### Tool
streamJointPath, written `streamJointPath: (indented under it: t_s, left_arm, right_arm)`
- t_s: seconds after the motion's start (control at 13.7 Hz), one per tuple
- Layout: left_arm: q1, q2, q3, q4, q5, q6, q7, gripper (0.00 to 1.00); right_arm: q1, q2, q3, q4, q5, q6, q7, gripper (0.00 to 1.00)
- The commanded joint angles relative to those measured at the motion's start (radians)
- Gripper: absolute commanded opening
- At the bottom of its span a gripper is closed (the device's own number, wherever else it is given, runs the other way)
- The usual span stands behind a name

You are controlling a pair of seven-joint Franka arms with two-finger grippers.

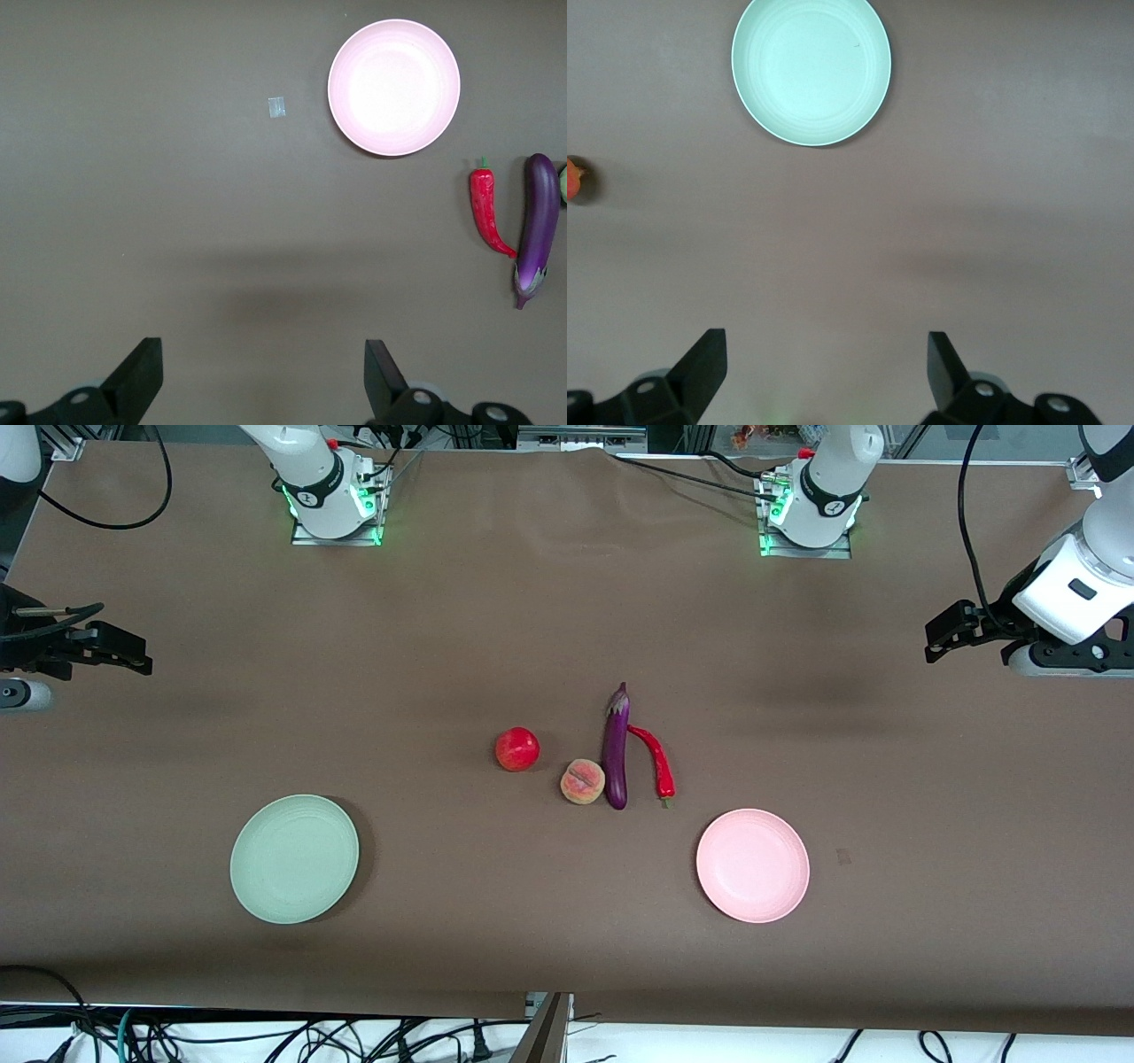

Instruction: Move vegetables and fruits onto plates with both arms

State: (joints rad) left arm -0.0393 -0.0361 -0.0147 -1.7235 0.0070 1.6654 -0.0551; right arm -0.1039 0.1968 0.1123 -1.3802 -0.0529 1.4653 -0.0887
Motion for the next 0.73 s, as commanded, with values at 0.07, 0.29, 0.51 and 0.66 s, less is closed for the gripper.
streamJointPath:
  t_s: [0.07, 0.29, 0.51, 0.66]
  left_arm:
    - [0.006, 0.008, -0.005, 0.025, -0.018, -0.027, 0.000, 1.00]
    - [0.006, 0.008, -0.007, 0.025, -0.013, -0.029, 0.009, 1.00]
    - [0.004, 0.008, -0.014, 0.025, -0.009, -0.029, 0.008, 1.00]
    - [0.001, 0.008, -0.014, 0.025, -0.009, -0.029, 0.006, 1.00]
  right_arm:
    - [-0.007, -0.014, 0.000, -0.013, 0.016, 0.007, 0.006, 1.00]
    - [-0.005, -0.014, 0.000, -0.013, 0.016, 0.009, 0.007, 1.00]
    - [-0.005, -0.014, 0.000, -0.013, 0.016, 0.010, 0.010, 1.00]
    - [-0.005, -0.014, 0.000, -0.013, 0.016, 0.010, 0.010, 1.00]
